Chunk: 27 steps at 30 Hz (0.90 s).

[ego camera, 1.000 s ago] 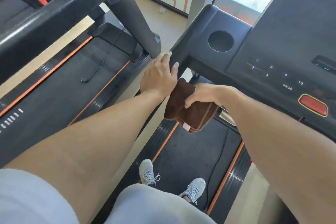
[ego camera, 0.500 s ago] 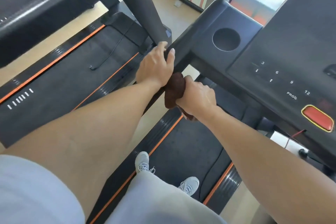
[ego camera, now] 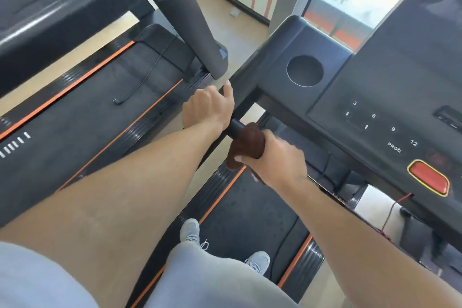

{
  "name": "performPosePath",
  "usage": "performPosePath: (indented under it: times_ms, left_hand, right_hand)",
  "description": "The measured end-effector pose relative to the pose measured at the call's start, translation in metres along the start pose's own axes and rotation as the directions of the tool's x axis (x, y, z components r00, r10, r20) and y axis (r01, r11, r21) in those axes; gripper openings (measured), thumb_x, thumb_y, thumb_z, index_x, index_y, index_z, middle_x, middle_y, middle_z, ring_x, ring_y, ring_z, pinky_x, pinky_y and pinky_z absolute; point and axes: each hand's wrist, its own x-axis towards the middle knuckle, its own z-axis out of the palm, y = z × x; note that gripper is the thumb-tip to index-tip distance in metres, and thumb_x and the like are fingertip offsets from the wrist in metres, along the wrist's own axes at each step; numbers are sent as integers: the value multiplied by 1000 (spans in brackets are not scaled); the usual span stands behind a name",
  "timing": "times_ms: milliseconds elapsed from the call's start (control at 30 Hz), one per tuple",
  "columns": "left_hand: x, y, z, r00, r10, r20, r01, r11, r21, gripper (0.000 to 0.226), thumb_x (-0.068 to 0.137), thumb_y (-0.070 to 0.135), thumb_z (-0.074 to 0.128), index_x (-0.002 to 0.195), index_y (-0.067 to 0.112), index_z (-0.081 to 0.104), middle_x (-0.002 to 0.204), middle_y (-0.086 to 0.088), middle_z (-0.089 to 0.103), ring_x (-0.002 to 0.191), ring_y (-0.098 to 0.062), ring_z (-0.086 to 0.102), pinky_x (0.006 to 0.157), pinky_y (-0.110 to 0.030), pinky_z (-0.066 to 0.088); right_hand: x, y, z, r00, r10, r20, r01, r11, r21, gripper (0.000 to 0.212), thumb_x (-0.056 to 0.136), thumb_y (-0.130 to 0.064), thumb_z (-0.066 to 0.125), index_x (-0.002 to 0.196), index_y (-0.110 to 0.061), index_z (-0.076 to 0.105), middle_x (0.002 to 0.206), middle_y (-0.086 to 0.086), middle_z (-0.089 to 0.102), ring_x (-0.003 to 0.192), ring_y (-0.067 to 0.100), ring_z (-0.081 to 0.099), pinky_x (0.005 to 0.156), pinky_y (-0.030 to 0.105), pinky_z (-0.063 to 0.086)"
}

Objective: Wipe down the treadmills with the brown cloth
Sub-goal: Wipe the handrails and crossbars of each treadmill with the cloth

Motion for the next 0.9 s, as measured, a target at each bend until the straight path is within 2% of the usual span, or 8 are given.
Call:
performPosePath:
  times_ms: [167, 267, 367, 500, 567, 700, 800, 900]
  left_hand:
    - [1, -1, 1, 1000, 21, 1, -21, 1000, -3, 68, 105, 58, 23, 116, 11, 70, 114, -16, 71, 107, -38, 65, 82, -40, 42]
    - [1, -2, 2, 1000, 23, 15, -23, 1000, -19, 68, 105, 58, 22, 117, 10, 70, 114, -16, 71, 107, -39, 65, 82, -40, 41]
    - [1, -2, 2, 999, 22, 30, -22, 999, -27, 68, 105, 58, 22, 116, 10, 69, 113, -15, 71, 106, -39, 65, 78, -38, 34]
    - [-1, -3, 1, 999, 35, 25, -34, 999, -42, 68, 106, 57, 21, 119, 10, 68, 113, -14, 71, 105, -37, 66, 80, -39, 39]
    - [-1, -3, 1, 999, 37, 25, -36, 998, -46, 69, 106, 57, 20, 121, 10, 68, 114, -14, 71, 106, -36, 66, 83, -39, 41]
    - [-1, -3, 1, 999, 48, 23, -47, 998, -46, 69, 106, 57, 20, 120, 9, 68, 114, -14, 71, 105, -35, 66, 81, -38, 40]
    - [-2, -4, -1, 998, 47, 39, -45, 998, -50, 68, 106, 57, 21, 122, 9, 67, 116, -15, 70, 107, -36, 65, 84, -40, 42]
    - [-2, -3, -2, 998, 41, 37, -40, 999, -31, 67, 106, 56, 22, 121, 9, 66, 116, -15, 70, 107, -37, 65, 79, -38, 35]
  right_hand:
    - [-8, -5, 2, 969, -144, -203, 170, 979, 114, 40, 94, -67, 56, 125, -41, 58, 108, -13, 71, 96, 19, 68, 70, 33, 47]
    - [-7, 3, -22, 984, 29, -174, 41, 921, 387, 27, 98, -55, 60, 96, -30, 68, 79, -8, 71, 78, 22, 67, 69, 35, 51]
    - [-1, -1, -79, 962, 204, -181, -48, 782, 622, 18, 95, -44, 67, 88, -29, 73, 79, -12, 72, 76, 11, 68, 72, 35, 54]
    - [-1, -15, -156, 828, 338, -447, 98, 699, 708, 11, 98, -41, 65, 88, -45, 67, 79, -32, 68, 80, -5, 67, 80, 28, 59]
    - [-2, -19, -167, 762, 294, -577, 199, 741, 641, 17, 100, -34, 63, 114, -41, 67, 88, -37, 67, 89, -10, 65, 83, 20, 57]
    - [24, -15, -122, 829, -158, -536, 206, 978, 30, 79, 85, -3, 59, 156, -31, 41, 158, 0, 47, 146, 29, 43, 121, 47, 34]
    - [47, 7, -65, 905, -389, -173, 308, 879, -363, 81, 83, -10, 63, 158, -30, 39, 165, 7, 34, 154, 41, 22, 127, 57, 10]
    - [56, 25, -50, 826, -552, -114, 414, 732, -541, 78, 80, -10, 64, 155, -25, 45, 163, 10, 37, 144, 42, 36, 124, 61, 18]
